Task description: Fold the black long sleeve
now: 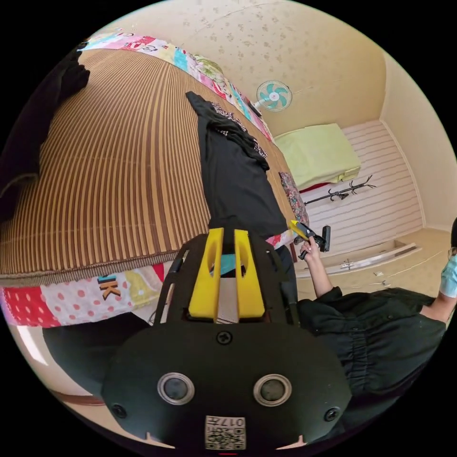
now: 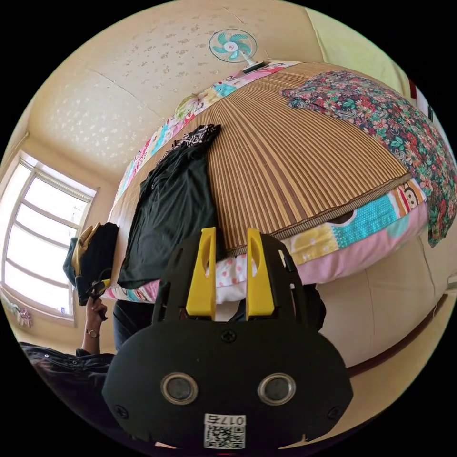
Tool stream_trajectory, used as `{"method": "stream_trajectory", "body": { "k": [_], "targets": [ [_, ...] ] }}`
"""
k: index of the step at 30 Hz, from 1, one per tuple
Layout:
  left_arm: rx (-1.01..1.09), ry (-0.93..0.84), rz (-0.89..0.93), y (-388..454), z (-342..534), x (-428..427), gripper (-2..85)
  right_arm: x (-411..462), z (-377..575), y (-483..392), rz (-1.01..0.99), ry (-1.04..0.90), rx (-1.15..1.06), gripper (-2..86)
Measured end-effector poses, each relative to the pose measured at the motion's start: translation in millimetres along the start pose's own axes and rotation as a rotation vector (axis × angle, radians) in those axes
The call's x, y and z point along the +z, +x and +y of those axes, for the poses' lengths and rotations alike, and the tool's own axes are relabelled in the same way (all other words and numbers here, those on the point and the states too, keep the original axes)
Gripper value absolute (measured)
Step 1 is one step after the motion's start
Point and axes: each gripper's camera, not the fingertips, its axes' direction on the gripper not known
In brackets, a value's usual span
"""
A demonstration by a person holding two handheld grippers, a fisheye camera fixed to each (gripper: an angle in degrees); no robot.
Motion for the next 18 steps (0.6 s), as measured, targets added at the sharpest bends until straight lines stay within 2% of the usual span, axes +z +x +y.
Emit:
{"method": "stream_trajectory", "body": {
  "k": [2, 4, 6, 8, 12, 16, 18],
  "targets": [
    [-0.008, 0.013, -0.031, 7, -6, 4, 10.2, 10, -5, -4, -0.057, -0.045, 0.016, 10.2],
    [-0.026, -0.052, -0.05, 9, -18, 25, 12.9, 21, -5, -11, -0.053, -0.12, 0.005, 10.1],
    [-0.047, -0.135, -0.059, 4, -23, 48, 10.7, 19, 3, -19, -0.014, -0.106, -0.012, 8.7],
    [-0.088, -0.177, -0.033, -2, -22, 57, 5.3, 27, 10, -29, -0.027, -0.226, -0.051, 4.0],
    [-0.09, -0.089, 0.241, -11, 0, 18, 1.1, -18, 34, -38, -0.137, -0.162, -0.143, 2.5],
    [-0.051, -0.049, 0.558, -2, 30, -47, 0.3, -114, 63, -27, -0.55, -0.028, -0.143, 1.8],
    [-0.035, -0.028, 0.633, 8, 36, -72, 0.2, -153, 72, -31, -0.67, 0.057, -0.163, 1.7]
  ]
}}
